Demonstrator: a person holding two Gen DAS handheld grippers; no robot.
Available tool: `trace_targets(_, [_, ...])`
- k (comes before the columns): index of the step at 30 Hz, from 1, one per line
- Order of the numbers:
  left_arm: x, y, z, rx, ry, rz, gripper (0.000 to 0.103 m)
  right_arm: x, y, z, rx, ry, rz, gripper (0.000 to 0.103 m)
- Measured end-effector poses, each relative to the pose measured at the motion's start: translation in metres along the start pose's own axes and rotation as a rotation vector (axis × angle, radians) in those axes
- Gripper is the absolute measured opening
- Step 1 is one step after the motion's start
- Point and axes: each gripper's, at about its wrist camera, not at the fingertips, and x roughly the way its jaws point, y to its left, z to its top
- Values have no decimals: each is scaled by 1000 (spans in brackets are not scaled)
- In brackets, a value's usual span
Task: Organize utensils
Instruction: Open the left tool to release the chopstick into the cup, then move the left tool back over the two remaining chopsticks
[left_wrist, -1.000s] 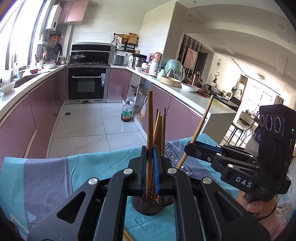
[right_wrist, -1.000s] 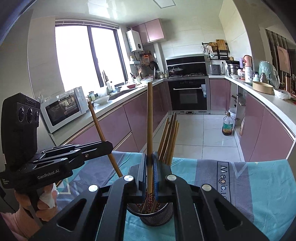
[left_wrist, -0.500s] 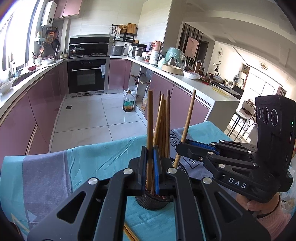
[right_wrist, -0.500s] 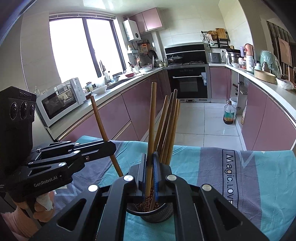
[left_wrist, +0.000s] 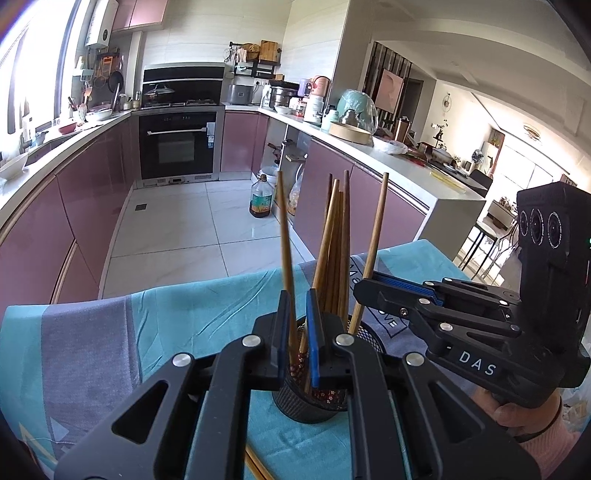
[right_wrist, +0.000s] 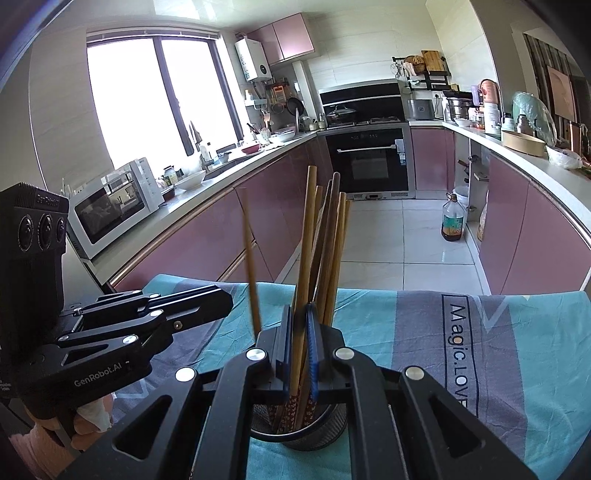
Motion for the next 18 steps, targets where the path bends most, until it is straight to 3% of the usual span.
trace_targets(4, [0, -2, -4, -5, -5, 12, 19, -2, -1, 0, 4, -9, 0, 14])
trace_targets(18, [-13, -1, -22, -9, -34, 40, 29, -14, 2, -13, -5, -20, 27, 21])
